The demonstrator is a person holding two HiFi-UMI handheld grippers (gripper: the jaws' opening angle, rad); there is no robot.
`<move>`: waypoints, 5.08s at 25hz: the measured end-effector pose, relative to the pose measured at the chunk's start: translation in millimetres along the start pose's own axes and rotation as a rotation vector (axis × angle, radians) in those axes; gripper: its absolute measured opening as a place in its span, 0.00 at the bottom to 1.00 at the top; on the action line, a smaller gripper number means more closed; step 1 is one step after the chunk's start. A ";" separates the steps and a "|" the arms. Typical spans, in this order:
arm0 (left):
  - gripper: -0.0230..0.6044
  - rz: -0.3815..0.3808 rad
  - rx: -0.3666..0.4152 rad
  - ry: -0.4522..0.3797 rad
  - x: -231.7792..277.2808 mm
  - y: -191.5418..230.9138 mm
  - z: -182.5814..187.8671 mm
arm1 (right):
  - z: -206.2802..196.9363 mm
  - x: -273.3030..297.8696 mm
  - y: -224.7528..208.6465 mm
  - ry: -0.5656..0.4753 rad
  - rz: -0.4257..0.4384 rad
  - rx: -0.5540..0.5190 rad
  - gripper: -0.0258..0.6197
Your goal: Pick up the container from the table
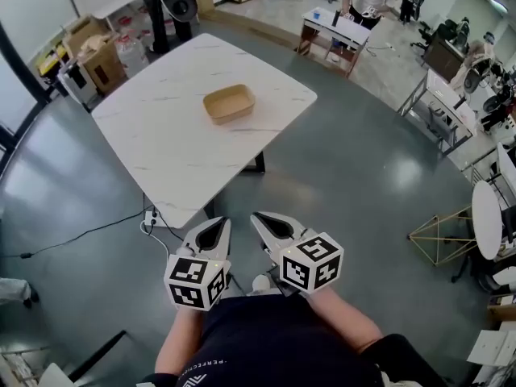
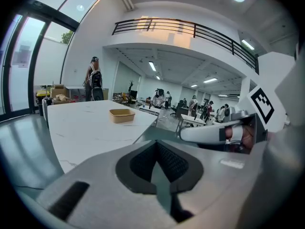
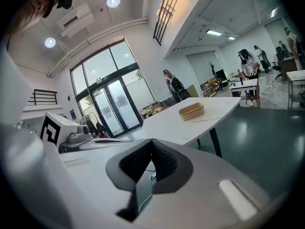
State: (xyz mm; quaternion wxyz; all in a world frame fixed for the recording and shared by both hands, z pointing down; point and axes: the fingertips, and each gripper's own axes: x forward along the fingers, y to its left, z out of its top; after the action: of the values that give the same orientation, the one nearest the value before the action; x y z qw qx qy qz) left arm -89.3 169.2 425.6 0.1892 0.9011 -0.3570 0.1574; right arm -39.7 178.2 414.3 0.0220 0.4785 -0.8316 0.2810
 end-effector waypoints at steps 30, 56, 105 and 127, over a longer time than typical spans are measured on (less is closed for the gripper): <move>0.04 -0.135 0.071 0.112 109.5 27.7 32.7 | 49.4 60.7 -90.3 0.042 -0.010 0.043 0.04; 0.11 -0.165 0.100 0.153 196.4 144.7 89.5 | 115.7 186.7 -146.0 0.106 -0.031 0.014 0.04; 0.14 -0.228 0.582 0.695 359.7 197.8 80.9 | 154.7 282.9 -267.7 0.469 0.323 -0.035 0.06; 0.08 0.020 0.453 0.508 347.9 230.7 121.9 | 168.9 288.5 -256.6 0.414 0.324 -0.066 0.04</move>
State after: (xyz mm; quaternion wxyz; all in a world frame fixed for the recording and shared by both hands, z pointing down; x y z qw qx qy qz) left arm 8.6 -244.5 516.9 0.0657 0.8486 -0.2634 0.4540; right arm 50.8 -228.9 474.9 0.1622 0.2701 -0.8840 0.3454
